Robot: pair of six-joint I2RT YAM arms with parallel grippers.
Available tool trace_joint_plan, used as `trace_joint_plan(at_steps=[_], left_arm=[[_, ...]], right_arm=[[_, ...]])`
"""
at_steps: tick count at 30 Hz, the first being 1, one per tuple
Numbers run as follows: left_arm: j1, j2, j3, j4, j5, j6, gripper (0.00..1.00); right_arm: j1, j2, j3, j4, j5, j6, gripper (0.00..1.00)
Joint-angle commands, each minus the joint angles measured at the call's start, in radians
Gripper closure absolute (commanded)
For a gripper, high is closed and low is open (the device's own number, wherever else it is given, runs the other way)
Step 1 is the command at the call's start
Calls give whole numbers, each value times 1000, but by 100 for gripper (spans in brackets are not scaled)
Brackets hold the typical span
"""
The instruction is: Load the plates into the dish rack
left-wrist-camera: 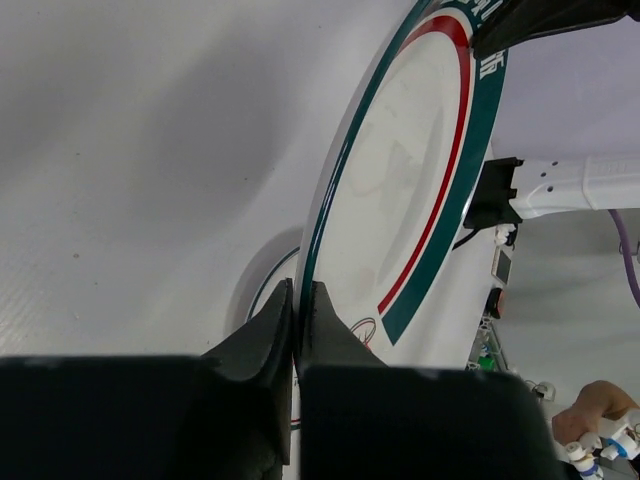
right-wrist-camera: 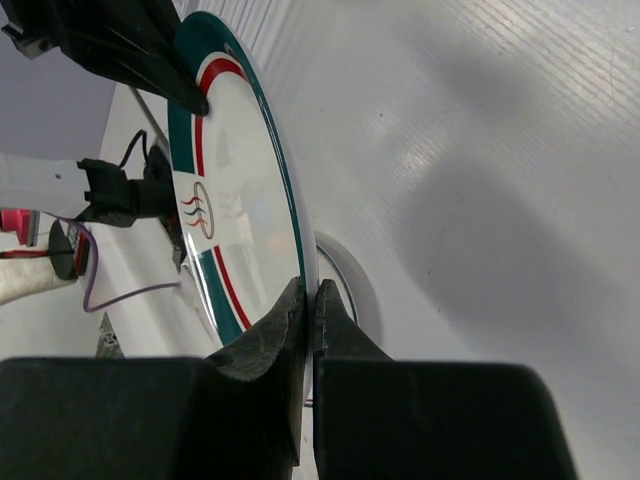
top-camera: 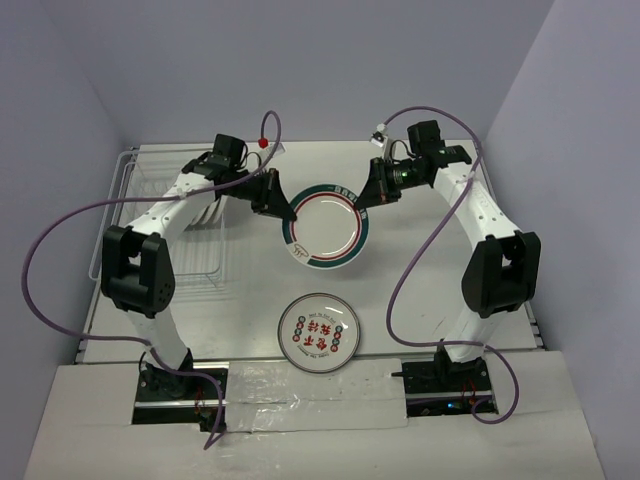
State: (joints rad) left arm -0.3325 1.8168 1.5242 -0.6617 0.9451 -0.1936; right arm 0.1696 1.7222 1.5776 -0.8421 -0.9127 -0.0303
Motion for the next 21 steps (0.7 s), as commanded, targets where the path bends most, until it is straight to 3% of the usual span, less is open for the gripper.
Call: trace_joint_plan(at_steps=[1, 3, 5, 6, 7, 8, 13, 16, 21], left_arm=[[-5, -40, -21, 19, 35, 10, 100], [-5, -54, -13, 14, 46, 17, 100], [3, -83, 0, 2, 32, 20, 100], [10, -92, 23, -6, 9, 23, 100], [22, -117, 36, -18, 0, 23, 100], [62, -132, 53, -22, -8, 22, 100], [243, -215, 195, -84, -32, 2, 100], [393, -286, 243, -127, -113, 17, 100], [507, -340, 353, -209, -408, 55, 100]], right_arm=[[-2, -64, 62, 12, -54, 27, 100], [-2, -61, 64, 9, -55, 27, 100], [-4, -58, 67, 0, -60, 24, 72], [-5, -58, 68, -5, -60, 21, 53], [-7, -59, 65, -9, -60, 20, 28], [-10, -65, 62, -9, -57, 20, 21], [-24, -73, 59, 5, -35, 56, 0], [-24, -98, 36, 26, -8, 64, 0], [-18, -105, 36, 20, 17, 52, 0]])
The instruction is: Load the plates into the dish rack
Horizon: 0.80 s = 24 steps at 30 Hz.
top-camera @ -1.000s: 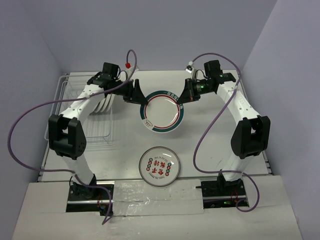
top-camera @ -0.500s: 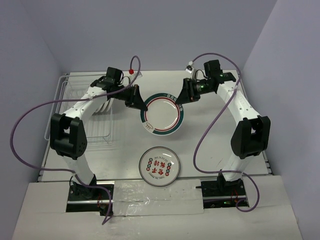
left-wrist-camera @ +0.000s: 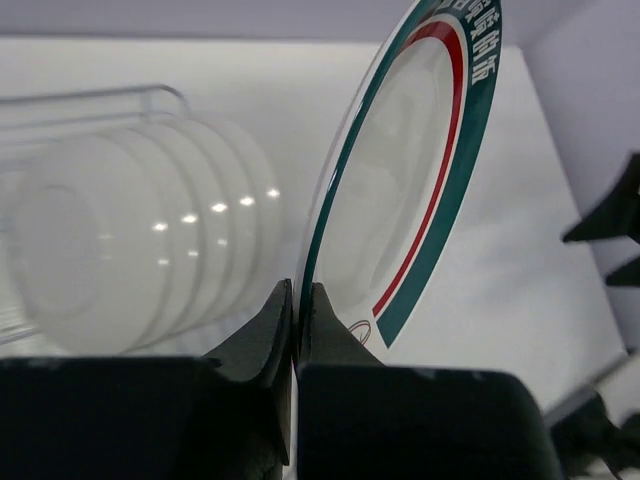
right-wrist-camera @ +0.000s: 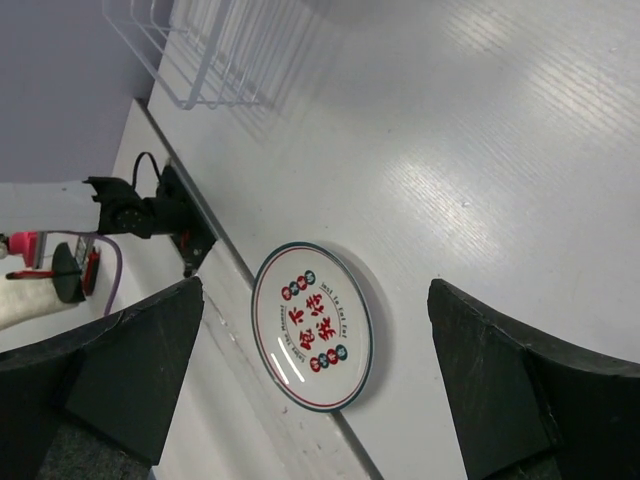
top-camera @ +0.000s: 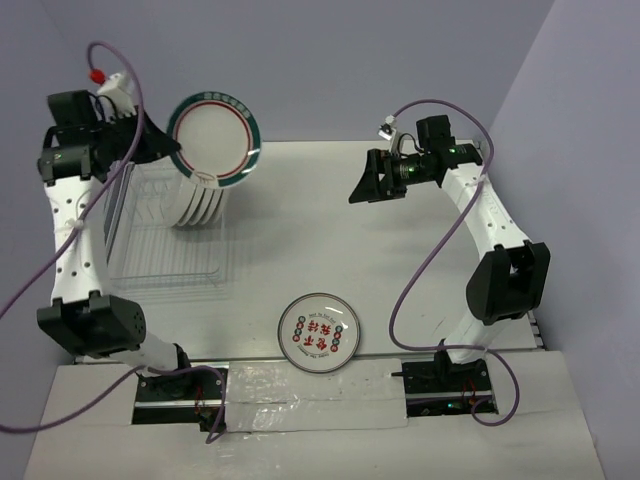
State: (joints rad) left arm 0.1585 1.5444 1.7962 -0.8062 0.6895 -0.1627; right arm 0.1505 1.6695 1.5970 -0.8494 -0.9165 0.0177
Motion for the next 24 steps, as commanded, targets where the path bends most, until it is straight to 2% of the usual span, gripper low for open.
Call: trace_joint_plan(at_steps=[1, 2, 4, 5, 7, 8, 11, 14, 19, 24], left_arm=[[35, -73, 94, -70, -198, 29, 100], [59, -76, 112, -61, -317, 37, 100], [70, -87, 112, -28, -446, 64, 100], [70, -92, 105, -8, -578, 115, 100], [70, -89, 109, 39, -683, 175, 100], [72, -83, 117, 51, -791, 234, 100], [69, -82, 73, 133, -931, 323, 100], [67, -83, 9, 223, -1008, 390, 100], [62, -55, -96, 326, -1022, 431, 100], [46, -21, -136, 363, -1016, 433, 100]], right_arm=[[6, -56, 15, 24, 45, -4, 0], [17, -62, 14, 24, 57, -8, 0], [27, -71, 8, 29, 89, -9, 0], [35, -76, 7, 27, 100, -33, 0], [43, -76, 14, 16, 122, -51, 0], [47, -73, 17, 10, 129, -56, 0], [57, -65, 21, 3, 143, -64, 0], [63, -60, 18, 4, 165, -71, 0], [70, -82, 6, 22, 166, -101, 0], [75, -106, -23, 42, 191, -114, 0]])
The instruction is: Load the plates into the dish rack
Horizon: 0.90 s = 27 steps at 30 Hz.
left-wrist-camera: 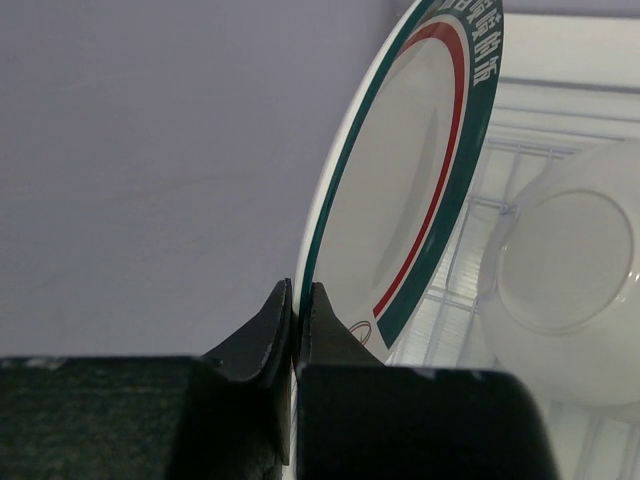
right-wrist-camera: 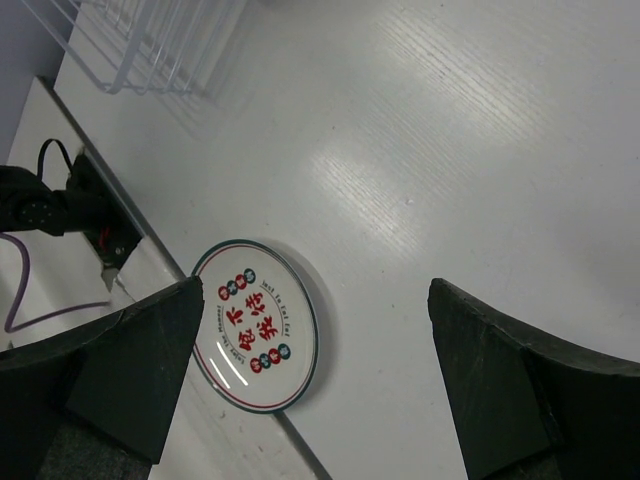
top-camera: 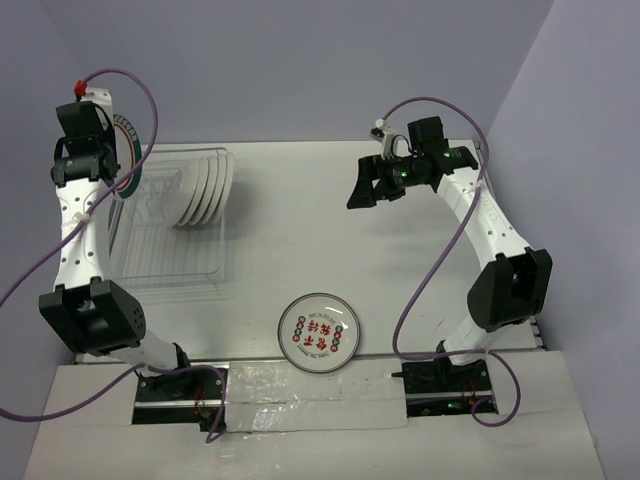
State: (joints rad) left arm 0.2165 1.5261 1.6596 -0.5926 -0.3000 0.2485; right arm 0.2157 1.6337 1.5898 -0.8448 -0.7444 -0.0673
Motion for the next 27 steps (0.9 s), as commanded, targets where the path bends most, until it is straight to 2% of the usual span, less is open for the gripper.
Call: trace_joint_plan(at_steps=[1, 14, 27], left_arm=[[-23, 2, -6, 151, -36, 28, 100], [-121, 101, -57, 177, -129, 23, 100], [-147, 161, -79, 203, -225, 14, 100]], right_arm=[[10, -69, -20, 36, 19, -34, 0], [8, -89, -50, 52, 53, -49, 0], [10, -90, -76, 61, 60, -62, 0]])
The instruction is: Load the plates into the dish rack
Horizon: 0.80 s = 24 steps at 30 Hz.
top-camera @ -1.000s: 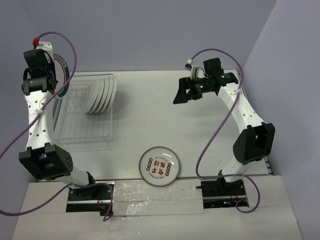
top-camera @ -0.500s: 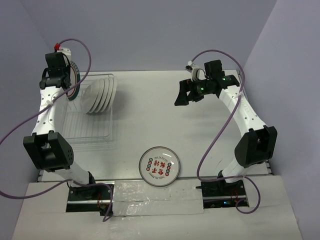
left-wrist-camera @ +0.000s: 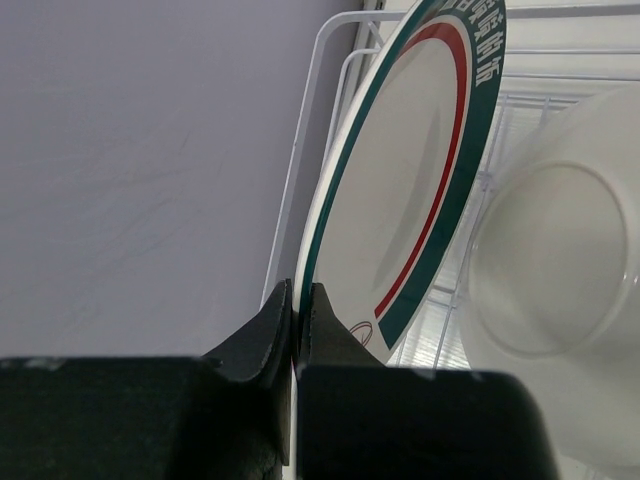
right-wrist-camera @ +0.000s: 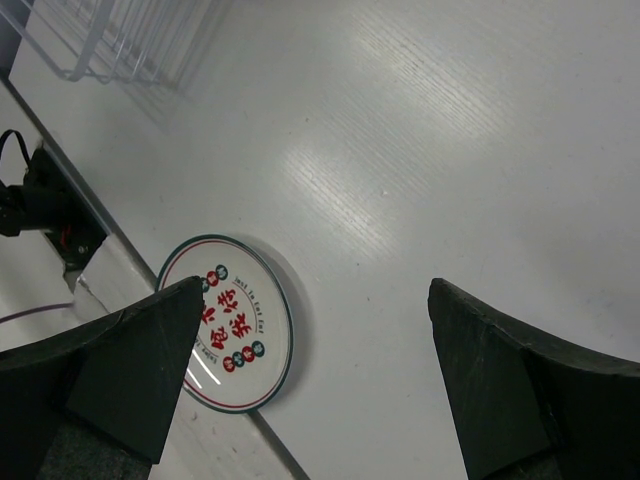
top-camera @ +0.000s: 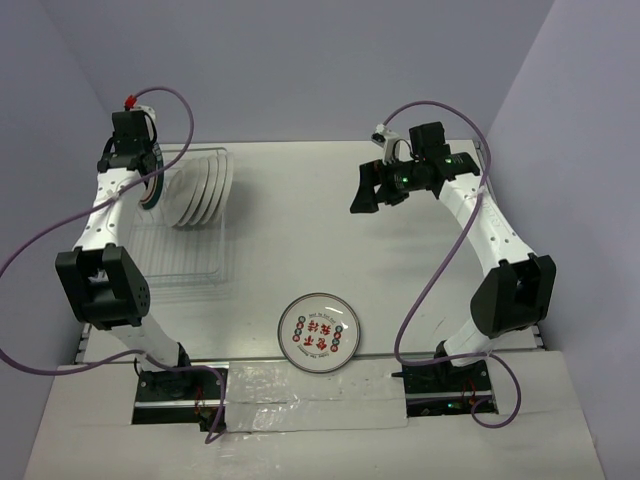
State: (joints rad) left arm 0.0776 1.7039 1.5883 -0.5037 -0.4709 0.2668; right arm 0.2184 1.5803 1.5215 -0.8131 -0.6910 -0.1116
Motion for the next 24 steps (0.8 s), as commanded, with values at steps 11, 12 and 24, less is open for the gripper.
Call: trace_joint_plan(at_steps=[11, 12, 24], left_arm=[[-33, -90, -113, 70, 66, -29, 80], [-35, -95, -111, 57, 84, -34, 75], [-42, -191, 32, -150, 463, -130, 23]], right_arm=[[7, 15, -121, 80, 28, -28, 0], [7, 20, -130, 84, 34, -30, 0], [12, 116, -144, 120, -7, -16, 6]])
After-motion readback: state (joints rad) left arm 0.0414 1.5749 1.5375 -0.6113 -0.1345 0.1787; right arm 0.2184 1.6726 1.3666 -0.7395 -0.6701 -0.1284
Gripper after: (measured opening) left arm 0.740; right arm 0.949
